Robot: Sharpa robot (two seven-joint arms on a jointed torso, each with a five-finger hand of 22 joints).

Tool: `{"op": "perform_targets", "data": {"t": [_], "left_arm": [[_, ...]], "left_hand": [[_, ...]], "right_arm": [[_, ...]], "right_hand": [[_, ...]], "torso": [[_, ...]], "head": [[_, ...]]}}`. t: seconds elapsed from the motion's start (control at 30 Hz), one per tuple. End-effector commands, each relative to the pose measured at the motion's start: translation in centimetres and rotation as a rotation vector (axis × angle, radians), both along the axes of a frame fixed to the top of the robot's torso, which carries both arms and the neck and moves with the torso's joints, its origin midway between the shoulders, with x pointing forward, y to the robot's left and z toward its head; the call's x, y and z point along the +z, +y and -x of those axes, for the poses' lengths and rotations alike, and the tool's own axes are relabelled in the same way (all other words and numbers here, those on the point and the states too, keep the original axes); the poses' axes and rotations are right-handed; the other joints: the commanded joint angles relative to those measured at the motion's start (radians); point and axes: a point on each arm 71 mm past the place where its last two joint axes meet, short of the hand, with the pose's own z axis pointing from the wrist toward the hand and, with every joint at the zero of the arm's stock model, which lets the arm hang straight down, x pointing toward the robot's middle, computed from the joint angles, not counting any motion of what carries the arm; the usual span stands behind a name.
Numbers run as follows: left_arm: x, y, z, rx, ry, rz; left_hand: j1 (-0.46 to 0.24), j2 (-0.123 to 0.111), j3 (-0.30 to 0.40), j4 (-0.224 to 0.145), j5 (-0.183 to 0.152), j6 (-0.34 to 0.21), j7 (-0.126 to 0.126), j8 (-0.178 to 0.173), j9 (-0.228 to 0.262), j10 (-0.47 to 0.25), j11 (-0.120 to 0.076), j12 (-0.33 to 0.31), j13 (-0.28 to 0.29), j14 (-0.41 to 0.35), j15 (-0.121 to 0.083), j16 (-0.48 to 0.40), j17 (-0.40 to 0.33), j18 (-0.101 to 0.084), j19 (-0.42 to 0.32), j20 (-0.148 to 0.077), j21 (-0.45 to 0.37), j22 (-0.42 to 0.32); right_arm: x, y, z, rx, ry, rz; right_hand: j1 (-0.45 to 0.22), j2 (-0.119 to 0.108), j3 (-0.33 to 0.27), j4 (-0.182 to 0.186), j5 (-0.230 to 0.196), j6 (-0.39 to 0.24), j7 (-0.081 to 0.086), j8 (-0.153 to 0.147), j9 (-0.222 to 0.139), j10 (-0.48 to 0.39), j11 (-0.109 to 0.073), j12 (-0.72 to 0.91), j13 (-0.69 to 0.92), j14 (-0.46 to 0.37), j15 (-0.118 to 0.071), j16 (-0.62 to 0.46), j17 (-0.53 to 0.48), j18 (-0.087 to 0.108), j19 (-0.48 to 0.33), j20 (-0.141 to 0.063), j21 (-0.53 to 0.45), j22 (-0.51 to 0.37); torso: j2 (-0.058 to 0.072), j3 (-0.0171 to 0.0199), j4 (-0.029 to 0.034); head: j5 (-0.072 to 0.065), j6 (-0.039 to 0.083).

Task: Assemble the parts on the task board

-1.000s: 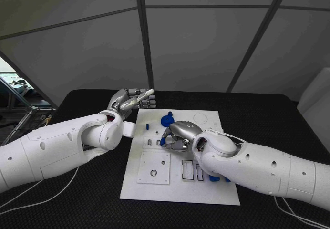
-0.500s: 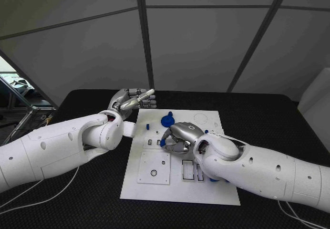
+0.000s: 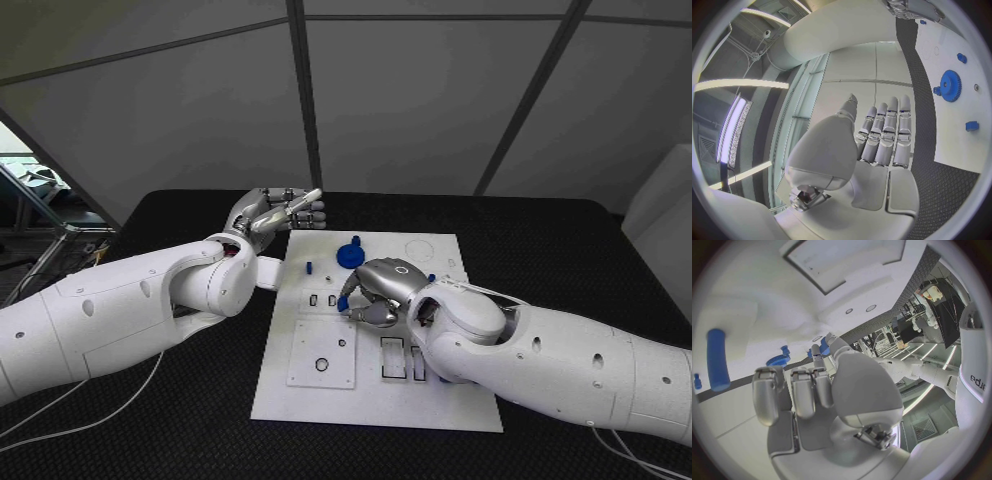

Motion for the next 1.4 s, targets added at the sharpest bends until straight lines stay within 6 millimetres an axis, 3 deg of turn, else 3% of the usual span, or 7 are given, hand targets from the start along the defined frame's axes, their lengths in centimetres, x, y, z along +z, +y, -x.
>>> {"op": "perform_targets", "data": {"t": [0.03,0.53,0.9,1.4], "left_arm": [[0.1,-0.1,0.0,-0.012,-0.004,0.001],[0.1,0.0,0.0,-0.013,-0.002,0.001],[0.1,-0.1,0.0,-0.014,0.000,0.001],[0.1,-0.1,0.0,-0.015,0.001,0.001]], "left_hand": [[-0.005,0.006,-0.001,-0.007,-0.003,0.000,0.006,-0.004,0.000,0.002,0.005,-0.006,0.001,-0.001,0.002,-0.005,0.002,-0.015,-0.006,0.001,0.005,0.001],[-0.005,0.006,-0.001,-0.007,-0.003,0.000,0.006,-0.004,0.000,0.002,0.005,-0.006,0.001,-0.001,0.002,-0.005,0.002,-0.015,-0.006,0.001,0.005,0.001],[-0.005,0.006,-0.001,-0.007,-0.003,0.000,0.006,-0.004,0.000,0.002,0.005,-0.006,0.001,-0.001,0.002,-0.005,0.002,-0.015,-0.006,0.001,0.005,0.001],[-0.005,0.006,-0.001,-0.007,-0.003,0.000,0.006,-0.004,0.000,0.002,0.005,-0.006,0.001,-0.001,0.002,-0.005,0.002,-0.015,-0.006,0.001,0.005,0.001]], "right_arm": [[0.2,0.1,-0.1,-0.018,-0.032,0.091],[1.8,1.5,-0.5,-0.051,-0.153,0.191],[1.7,2.9,-0.8,-0.029,-0.142,0.255],[1.5,3.1,-1.0,-0.047,-0.130,0.291]], "right_hand": [[-0.009,-0.001,0.003,0.001,-0.001,0.006,0.000,-0.004,0.001,0.063,-0.003,-0.001,0.217,0.104,-0.003,0.005,0.263,-0.020,0.094,-0.004,0.005,0.251],[-0.012,-0.004,0.003,0.001,0.000,0.009,-0.005,-0.004,0.002,0.067,-0.006,0.003,0.221,0.104,-0.006,0.005,0.263,-0.021,0.096,-0.005,0.006,0.254],[-0.016,-0.003,0.004,0.003,0.001,0.011,-0.008,-0.005,0.002,0.067,-0.008,0.004,0.222,0.104,-0.009,0.005,0.263,-0.020,0.095,-0.007,0.005,0.253],[-0.021,-0.006,0.003,0.005,-0.001,0.010,-0.010,-0.007,0.003,0.066,-0.010,0.002,0.221,0.104,-0.012,0.005,0.263,-0.020,0.094,-0.010,0.005,0.252]], "torso": [[0.001,-0.0006,0.0014],[0.001,-0.0006,0.0016],[0.002,-0.0007,0.0024],[0.002,0.0012,0.0015]], "head": [[0.000,0.000],[-0.001,0.002],[0.002,-0.002],[0.005,-0.008]]}}
